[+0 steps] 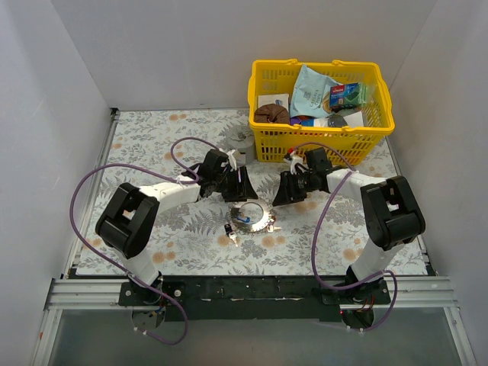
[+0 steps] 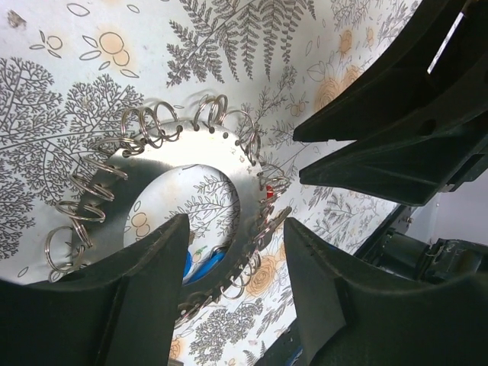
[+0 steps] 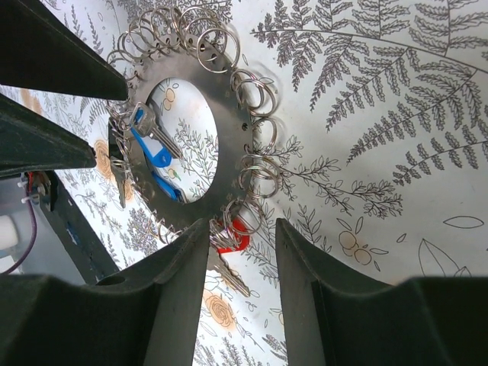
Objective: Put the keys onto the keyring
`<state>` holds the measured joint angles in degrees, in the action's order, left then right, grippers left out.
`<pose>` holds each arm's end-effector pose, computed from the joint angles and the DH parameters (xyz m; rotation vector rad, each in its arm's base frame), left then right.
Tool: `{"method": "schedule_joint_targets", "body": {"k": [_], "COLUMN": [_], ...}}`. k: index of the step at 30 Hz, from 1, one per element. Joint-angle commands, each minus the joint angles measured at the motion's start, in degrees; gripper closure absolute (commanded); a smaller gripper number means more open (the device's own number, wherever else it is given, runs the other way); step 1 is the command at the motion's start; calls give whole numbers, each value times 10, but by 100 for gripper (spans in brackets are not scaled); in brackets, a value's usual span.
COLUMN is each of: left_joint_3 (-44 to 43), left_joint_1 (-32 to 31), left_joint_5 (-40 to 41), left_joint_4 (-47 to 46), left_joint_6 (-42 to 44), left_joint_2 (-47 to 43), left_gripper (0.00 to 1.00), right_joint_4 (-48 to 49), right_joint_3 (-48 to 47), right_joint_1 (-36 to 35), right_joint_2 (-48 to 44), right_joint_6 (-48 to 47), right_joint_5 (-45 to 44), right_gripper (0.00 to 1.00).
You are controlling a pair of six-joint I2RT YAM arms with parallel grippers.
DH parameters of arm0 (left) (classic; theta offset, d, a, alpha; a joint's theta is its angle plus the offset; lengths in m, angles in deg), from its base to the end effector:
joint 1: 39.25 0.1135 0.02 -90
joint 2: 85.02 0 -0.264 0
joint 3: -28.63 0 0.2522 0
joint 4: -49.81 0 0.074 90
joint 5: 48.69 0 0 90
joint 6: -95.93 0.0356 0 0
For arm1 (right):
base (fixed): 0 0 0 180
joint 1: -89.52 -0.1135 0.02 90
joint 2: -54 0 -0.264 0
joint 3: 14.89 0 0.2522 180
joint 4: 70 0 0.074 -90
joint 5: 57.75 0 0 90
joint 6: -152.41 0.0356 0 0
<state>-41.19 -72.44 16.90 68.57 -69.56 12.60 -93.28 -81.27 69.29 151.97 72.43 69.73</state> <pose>0.2859 -0.2046 0.1803 -0.7749 2.6628 -1.2427 0.3024 0.1345 0.1592 -0.4956 2.4950 1.0372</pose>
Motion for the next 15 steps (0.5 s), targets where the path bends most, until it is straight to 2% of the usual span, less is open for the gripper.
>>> {"method": "schedule_joint_targets", "body": {"k": [1, 15], "left_joint_3": [6, 29], "left_joint_1": [1, 1], "left_joint_5": [-18, 3], "left_joint_4": [-10, -9], "left_joint_6": [-3, -10], "left_joint_2": [-23, -40], "left_gripper": [48, 48], "right_joint_4": [-1, 3], "right_joint_3": [14, 14], "right_joint_1": [-10, -52], "right_joint_2": [-21, -22], "right_joint_6": [1, 4], "right_joint_5": [12, 14], "right_gripper": [52, 53]}}
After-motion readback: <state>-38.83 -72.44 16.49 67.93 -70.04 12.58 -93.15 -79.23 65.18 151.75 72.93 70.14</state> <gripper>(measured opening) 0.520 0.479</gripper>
